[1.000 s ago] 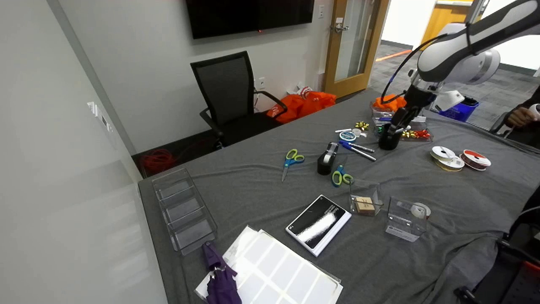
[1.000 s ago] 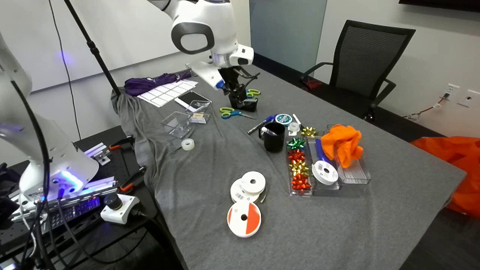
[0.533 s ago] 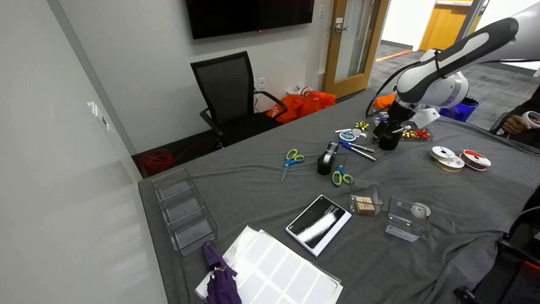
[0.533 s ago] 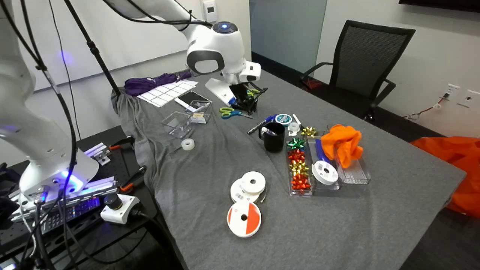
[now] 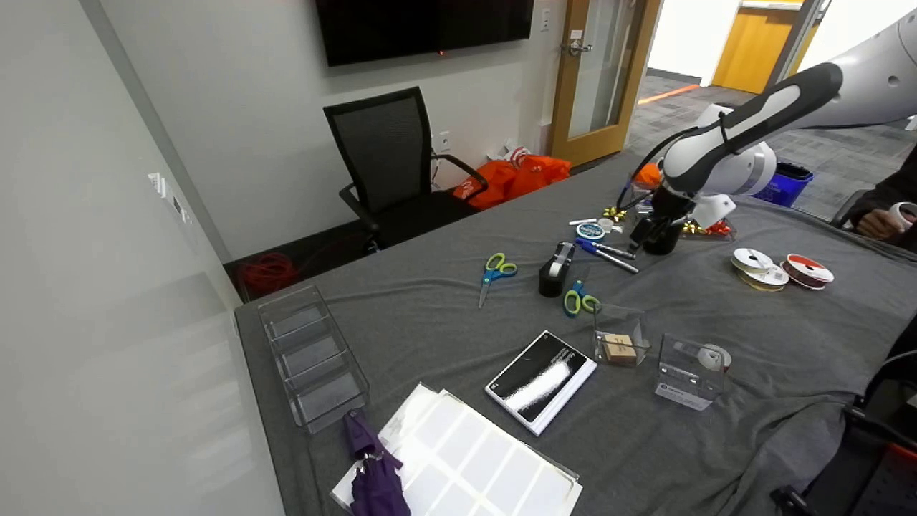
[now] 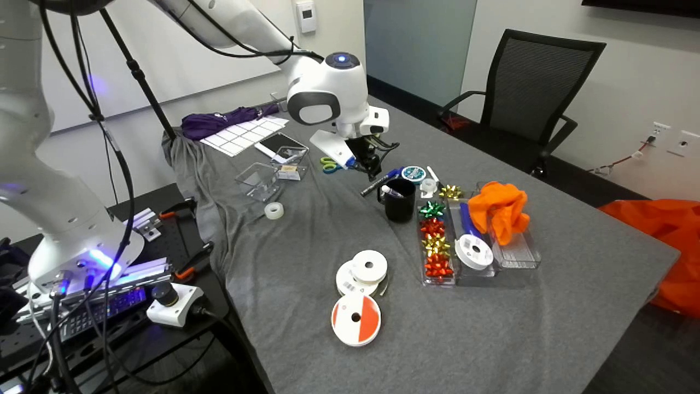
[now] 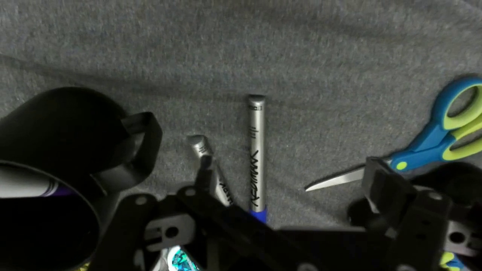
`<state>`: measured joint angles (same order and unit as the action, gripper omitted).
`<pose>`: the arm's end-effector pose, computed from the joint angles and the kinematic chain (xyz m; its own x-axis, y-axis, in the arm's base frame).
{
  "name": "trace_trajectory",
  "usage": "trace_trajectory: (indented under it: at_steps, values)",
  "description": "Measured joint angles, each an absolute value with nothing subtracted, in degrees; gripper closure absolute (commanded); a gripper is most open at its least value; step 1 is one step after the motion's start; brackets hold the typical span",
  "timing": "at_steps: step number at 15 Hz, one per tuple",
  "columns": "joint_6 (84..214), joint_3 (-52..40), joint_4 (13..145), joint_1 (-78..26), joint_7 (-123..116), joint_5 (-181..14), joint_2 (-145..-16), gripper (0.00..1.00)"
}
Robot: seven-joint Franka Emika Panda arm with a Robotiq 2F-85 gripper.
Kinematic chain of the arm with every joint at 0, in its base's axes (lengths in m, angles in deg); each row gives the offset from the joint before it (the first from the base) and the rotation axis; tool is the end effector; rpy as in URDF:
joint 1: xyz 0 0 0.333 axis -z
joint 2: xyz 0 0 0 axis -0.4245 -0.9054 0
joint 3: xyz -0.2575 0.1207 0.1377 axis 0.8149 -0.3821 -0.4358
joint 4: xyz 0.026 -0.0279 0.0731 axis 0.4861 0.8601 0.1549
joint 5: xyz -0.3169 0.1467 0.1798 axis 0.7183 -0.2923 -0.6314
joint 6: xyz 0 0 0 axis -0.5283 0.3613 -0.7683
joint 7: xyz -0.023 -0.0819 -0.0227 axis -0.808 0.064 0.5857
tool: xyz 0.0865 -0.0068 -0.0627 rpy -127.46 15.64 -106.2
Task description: Put the marker into the clear box
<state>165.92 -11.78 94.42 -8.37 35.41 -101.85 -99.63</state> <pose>0.6231 -0.1743 0.1892 0.9755 0.0952 0.1985 0.1129 -0.9904 -0.0798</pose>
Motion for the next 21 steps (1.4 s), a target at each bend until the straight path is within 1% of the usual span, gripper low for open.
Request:
trace_trajectory:
  at_steps: [8,15,21]
  values:
    - [166.98,-12.41,91.87,-6.65,35.41,-98.03,-104.07,0.00]
    - [171.34,-13.65,91.81,-6.29,35.42,-96.27,-105.26,0.00]
    - [171.91,-14.37,92.17,-6.48,34.72,-93.46,-105.61,0.00]
